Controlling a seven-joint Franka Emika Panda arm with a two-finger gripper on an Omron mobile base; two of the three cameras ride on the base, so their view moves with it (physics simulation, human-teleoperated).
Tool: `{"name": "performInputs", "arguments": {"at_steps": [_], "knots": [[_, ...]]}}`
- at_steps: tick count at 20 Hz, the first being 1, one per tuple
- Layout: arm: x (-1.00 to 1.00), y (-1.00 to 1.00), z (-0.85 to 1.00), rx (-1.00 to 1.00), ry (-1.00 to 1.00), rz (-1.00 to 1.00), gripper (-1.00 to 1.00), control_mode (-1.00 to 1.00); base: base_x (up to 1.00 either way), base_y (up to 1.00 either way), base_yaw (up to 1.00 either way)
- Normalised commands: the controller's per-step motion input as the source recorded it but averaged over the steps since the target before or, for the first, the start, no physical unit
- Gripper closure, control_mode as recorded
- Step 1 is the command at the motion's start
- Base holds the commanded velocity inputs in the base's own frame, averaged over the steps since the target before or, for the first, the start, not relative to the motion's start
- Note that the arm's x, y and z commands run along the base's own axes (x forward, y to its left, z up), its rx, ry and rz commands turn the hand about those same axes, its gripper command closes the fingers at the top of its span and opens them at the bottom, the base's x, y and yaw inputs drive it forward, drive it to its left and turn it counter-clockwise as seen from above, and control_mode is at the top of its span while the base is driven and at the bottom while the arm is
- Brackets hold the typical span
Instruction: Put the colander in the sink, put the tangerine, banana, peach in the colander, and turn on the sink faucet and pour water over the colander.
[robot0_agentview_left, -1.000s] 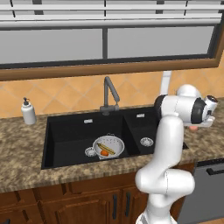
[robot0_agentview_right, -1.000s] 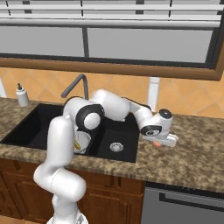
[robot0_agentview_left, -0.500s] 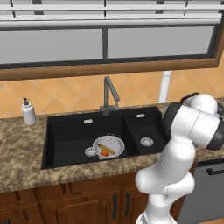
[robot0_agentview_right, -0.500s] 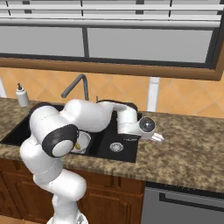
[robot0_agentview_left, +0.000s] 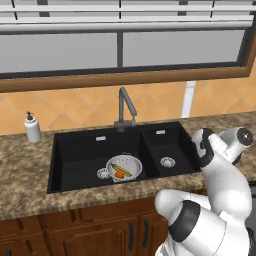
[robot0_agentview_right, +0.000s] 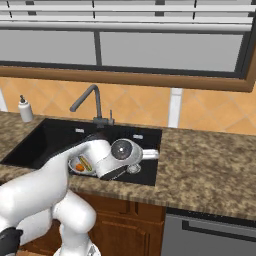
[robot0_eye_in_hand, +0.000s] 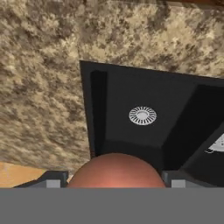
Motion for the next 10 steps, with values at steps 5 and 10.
{"name": "performInputs", "arguments": {"at_steps": [5, 10], "knots": [[-0.78, 0.85, 1.00, -0.36, 0.18, 0.30, 1.00, -1.00, 0.00, 0.00, 0.00], [-0.67, 0.83, 1.00, -0.28, 0.26, 0.25, 1.00, -1.00, 0.00, 0.00, 0.00]]}}
